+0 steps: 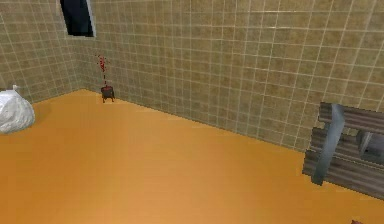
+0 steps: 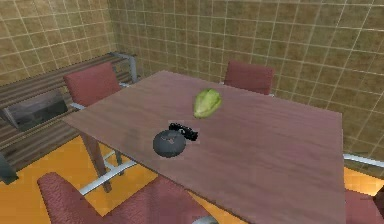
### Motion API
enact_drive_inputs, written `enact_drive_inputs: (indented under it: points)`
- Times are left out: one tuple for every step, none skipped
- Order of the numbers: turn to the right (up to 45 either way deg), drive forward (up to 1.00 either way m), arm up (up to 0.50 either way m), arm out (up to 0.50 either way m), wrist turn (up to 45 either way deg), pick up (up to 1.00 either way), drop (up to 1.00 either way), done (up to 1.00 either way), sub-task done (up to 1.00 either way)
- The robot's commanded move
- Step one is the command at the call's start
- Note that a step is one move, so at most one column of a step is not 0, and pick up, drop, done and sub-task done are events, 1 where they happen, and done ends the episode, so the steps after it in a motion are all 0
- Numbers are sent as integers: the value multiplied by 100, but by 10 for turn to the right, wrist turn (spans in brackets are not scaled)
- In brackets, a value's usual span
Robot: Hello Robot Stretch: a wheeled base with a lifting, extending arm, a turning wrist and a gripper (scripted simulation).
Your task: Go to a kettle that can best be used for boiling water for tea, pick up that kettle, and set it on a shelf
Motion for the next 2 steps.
enact_drive_inputs:
  points:
    - [0, 0, 38, 0, 0, 0, 0, 0, 0]
    - [0, 0, 0, 36, 0, 0, 0, 0, 0]
